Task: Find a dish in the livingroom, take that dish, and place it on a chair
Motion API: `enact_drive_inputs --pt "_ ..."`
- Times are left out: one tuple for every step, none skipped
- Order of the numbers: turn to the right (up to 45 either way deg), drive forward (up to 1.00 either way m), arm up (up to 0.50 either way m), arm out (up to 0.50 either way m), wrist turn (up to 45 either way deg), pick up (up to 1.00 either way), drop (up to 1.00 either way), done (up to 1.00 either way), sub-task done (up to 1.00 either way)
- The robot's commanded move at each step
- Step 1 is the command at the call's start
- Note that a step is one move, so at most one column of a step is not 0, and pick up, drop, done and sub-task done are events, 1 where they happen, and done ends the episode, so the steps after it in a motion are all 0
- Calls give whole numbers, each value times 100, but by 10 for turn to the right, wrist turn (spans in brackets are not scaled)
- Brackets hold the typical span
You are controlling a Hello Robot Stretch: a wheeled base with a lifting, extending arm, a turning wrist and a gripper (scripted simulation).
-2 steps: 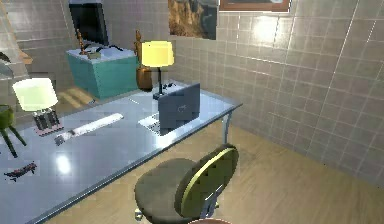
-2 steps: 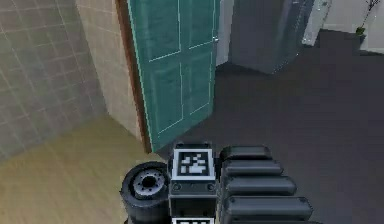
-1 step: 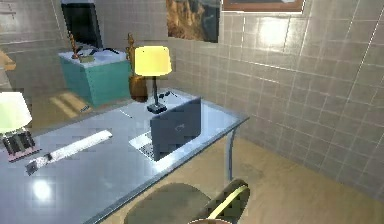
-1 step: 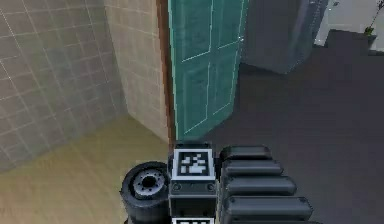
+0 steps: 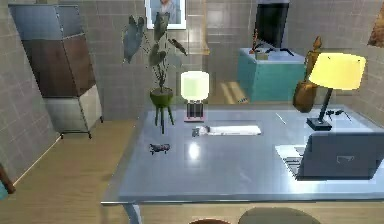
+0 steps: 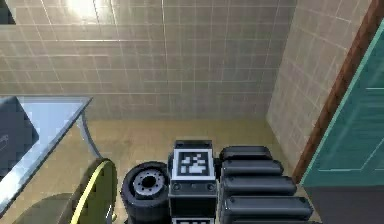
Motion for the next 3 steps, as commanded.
enact_drive_inputs --pt "-450 0 0 0 0 0 0 0 0" --pt "-420 0 0 0 0 0 0 0 0" --pt "450 0 0 0 0 0 0 0 0"
